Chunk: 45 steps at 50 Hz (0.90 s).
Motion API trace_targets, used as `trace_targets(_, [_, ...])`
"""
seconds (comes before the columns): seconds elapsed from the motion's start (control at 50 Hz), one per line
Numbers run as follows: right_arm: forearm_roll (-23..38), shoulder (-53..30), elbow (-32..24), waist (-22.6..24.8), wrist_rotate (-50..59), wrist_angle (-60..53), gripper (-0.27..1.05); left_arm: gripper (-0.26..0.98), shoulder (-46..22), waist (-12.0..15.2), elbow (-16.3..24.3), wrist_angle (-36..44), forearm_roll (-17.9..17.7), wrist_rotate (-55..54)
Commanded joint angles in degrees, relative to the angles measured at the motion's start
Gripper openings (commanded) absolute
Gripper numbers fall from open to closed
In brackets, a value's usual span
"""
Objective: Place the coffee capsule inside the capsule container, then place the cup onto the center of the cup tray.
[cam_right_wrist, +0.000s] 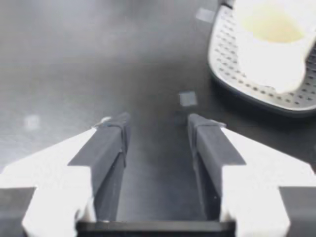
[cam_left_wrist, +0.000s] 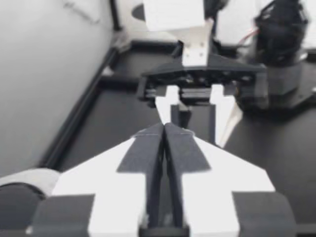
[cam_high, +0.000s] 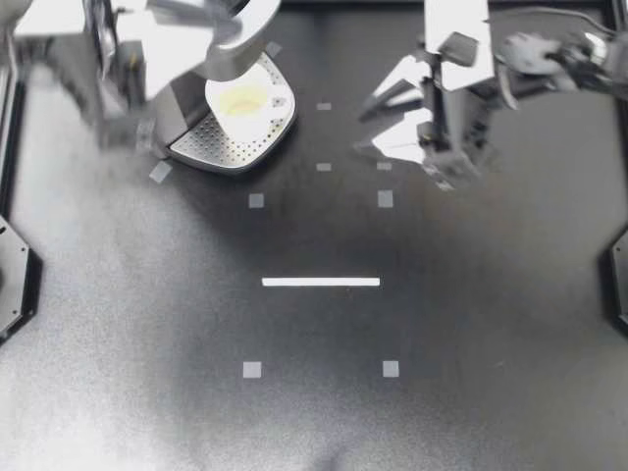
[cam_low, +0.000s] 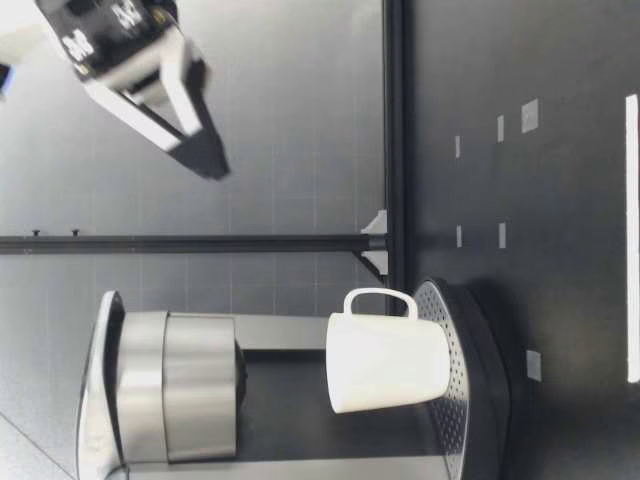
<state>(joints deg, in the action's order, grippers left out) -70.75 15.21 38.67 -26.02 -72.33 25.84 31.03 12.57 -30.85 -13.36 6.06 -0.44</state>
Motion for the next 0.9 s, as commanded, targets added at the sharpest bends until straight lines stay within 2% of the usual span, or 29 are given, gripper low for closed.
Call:
trace_targets(0.0, [-2.0,4.3,0.4,1.8,-0.6,-2.2,0.49,0.12,1.8,-1.1,-2.5,5.6,-0.1,0.0])
trace_targets(0.22, [-6.1,13.1,4.2,6.9,-2.9,-11.1,0.49,0.12,2.8,-2.5,-8.3,14.7,-0.3,-0.4])
trace_targets(0.42, [-6.8,18.8,6.2,14.8,-2.9,-19.6,0.49,0.12,2.9,-4.4,-12.4,22.3,-0.3,-0.8])
trace_targets(0.54, [-6.9,19.6,6.6,19.8,-2.8,-25.1,0.49,0.12,2.8,-5.6,-14.9,27.5,-0.4,-1.8])
trace_targets(0.66, [-6.9,19.2,6.7,23.6,-2.8,-29.8,0.49,0.12,2.8,-6.0,-16.3,29.4,-0.4,-3.6])
trace_targets(0.88, [-6.6,18.4,6.7,25.9,-2.7,-33.0,0.49,0.12,2.6,-7.3,-17.6,30.8,-0.4,-4.8])
